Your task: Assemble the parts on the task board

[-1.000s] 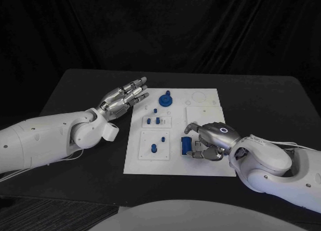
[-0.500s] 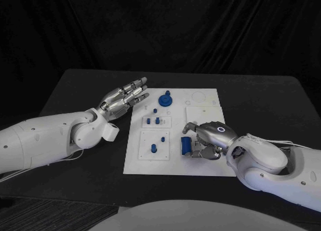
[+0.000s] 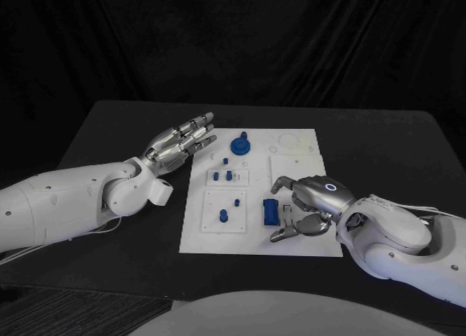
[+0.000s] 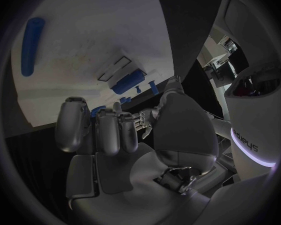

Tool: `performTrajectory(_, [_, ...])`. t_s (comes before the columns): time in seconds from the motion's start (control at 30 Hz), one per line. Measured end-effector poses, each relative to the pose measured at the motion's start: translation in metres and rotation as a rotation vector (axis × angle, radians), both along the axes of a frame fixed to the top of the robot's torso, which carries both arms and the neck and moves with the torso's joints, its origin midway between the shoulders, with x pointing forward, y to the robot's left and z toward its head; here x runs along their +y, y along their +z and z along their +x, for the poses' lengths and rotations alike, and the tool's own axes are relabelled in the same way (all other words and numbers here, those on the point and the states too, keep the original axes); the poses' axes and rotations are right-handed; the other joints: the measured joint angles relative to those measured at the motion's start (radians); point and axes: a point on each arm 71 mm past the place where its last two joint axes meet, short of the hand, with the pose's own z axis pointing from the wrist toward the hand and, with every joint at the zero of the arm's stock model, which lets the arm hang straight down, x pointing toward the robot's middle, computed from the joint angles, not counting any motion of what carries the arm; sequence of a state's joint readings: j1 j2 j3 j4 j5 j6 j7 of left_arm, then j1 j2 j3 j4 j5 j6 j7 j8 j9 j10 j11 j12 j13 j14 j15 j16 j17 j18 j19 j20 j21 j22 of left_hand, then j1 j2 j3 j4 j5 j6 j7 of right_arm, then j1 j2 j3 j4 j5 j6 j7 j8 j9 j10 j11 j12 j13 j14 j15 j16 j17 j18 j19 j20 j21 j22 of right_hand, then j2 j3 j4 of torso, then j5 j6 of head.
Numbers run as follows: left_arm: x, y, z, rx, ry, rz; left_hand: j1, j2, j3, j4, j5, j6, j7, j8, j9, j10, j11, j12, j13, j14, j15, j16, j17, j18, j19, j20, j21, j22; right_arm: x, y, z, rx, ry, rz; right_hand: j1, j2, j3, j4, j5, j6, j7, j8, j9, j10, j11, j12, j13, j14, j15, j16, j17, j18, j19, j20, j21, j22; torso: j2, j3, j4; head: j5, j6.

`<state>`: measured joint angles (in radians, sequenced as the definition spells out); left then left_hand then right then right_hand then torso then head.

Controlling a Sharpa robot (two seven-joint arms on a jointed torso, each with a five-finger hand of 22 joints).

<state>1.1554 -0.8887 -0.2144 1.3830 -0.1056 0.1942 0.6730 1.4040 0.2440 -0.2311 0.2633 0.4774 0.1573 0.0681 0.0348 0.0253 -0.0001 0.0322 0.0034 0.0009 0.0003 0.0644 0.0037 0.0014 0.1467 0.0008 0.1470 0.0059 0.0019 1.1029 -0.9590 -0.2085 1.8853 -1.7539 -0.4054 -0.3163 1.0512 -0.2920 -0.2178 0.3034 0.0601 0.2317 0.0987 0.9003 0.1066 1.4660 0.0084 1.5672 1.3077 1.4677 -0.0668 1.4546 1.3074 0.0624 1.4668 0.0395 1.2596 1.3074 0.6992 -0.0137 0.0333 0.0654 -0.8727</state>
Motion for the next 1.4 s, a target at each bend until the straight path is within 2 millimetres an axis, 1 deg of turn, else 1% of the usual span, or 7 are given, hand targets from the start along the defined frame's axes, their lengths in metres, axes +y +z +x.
performTrajectory(0.23, [0.000,0.000,0.000,0.000,0.000,0.000,0.000,0.000,0.000,0.000,0.000,0.000,0.000,0.004,0.000,0.000,0.000,0.000,0.000,0.000,0.000,0.000,0.000,0.000,0.000,0.000,0.000,0.001,-0.026,0.031,0.016,-0.020,-0.086,0.111,-0.077,0.032,0.002,-0.002,0.002,0.062,-0.004,0.029,0.006,0.000,-0.007,0.000,0.000,0.000,0.000,0.019,0.000,0.000,0.000,0.000,0.031,0.000,-0.001,0.0000,0.0000,0.003,0.000])
performTrajectory(0.3, [0.000,0.000,0.000,-0.001,0.000,0.000,0.000,0.000,0.000,0.000,0.000,0.000,0.000,0.004,0.001,0.000,0.000,0.000,0.000,0.000,0.000,0.000,0.000,0.000,0.002,0.002,0.000,0.001,-0.035,0.043,0.023,-0.033,-0.116,0.130,-0.110,0.133,0.060,-0.007,0.033,0.117,-0.009,0.053,0.016,-0.002,-0.010,0.000,0.000,0.000,0.000,0.028,0.000,0.000,0.000,0.000,0.049,0.000,-0.001,-0.0003,0.0001,0.003,0.000])
performTrajectory(0.37, [0.000,0.000,0.000,-0.001,0.000,-0.001,0.000,0.000,0.000,0.000,0.000,0.002,0.002,0.004,0.001,0.000,0.000,0.000,0.000,0.000,0.000,0.000,0.000,0.000,0.004,0.004,0.000,0.001,-0.043,0.052,0.028,-0.041,-0.141,0.142,-0.105,0.207,0.100,-0.010,0.107,0.214,-0.018,0.068,0.029,0.000,-0.019,0.000,0.000,-0.002,-0.009,0.030,0.000,0.000,0.000,-0.004,0.069,0.000,-0.001,-0.0005,0.0002,0.001,0.000])
performTrajectory(0.43, [0.000,0.000,0.000,-0.002,0.001,-0.001,0.000,0.000,0.000,0.000,0.000,0.004,0.004,0.004,0.001,0.000,0.000,0.000,0.000,0.000,0.000,0.000,0.000,0.000,0.004,0.004,0.000,0.002,-0.050,0.062,0.034,-0.046,-0.168,0.147,-0.029,0.253,0.135,-0.033,0.275,0.327,-0.031,0.077,0.044,0.000,-0.022,0.000,0.000,-0.001,-0.012,0.041,0.000,0.000,-0.001,-0.008,0.092,0.000,-0.001,-0.0009,0.0009,-0.001,0.000])
performTrajectory(0.6, [-0.001,0.000,0.000,-0.003,0.000,-0.002,0.000,0.000,0.003,-0.003,0.000,0.004,0.004,0.004,0.001,0.000,0.000,0.000,0.000,0.000,0.000,0.000,0.000,0.000,0.004,0.004,0.000,0.002,-0.068,0.076,0.048,-0.015,-0.242,0.100,0.076,0.263,0.155,-0.052,0.424,0.526,-0.068,0.040,0.075,0.000,-0.047,0.000,0.000,-0.002,-0.031,0.048,0.000,0.000,-0.002,-0.027,0.122,0.000,-0.001,-0.0010,0.0009,-0.006,0.000])
performTrajectory(1.13, [-0.005,0.000,0.000,-0.003,-0.006,-0.005,0.000,0.000,0.003,-0.003,0.004,0.004,0.004,0.007,0.002,0.000,0.000,0.000,0.001,0.000,0.000,0.000,0.000,0.000,0.004,0.004,0.000,0.002,-0.095,0.052,0.064,0.309,-0.397,-0.218,0.109,0.288,0.162,-0.046,0.206,0.733,-0.105,-0.087,0.174,0.000,-0.075,0.000,0.000,-0.002,-0.063,0.043,0.000,-0.016,-0.002,-0.056,0.142,0.001,0.000,0.0000,0.0000,-0.029,0.000])
performTrajectory(1.4, [-0.006,0.000,0.000,-0.004,-0.007,-0.006,0.000,0.000,0.003,-0.003,0.004,0.007,0.007,0.008,0.002,0.000,0.000,0.000,0.001,0.000,0.000,0.000,0.000,0.000,0.004,0.004,0.000,0.002,-0.089,0.046,0.062,0.375,-0.384,-0.291,0.056,0.294,0.151,-0.029,0.144,0.797,-0.098,-0.248,0.180,0.000,-0.075,0.000,0.000,-0.002,-0.063,0.037,0.000,-0.016,0.002,-0.059,0.142,0.000,0.001,0.0008,0.0001,-0.042,0.000])
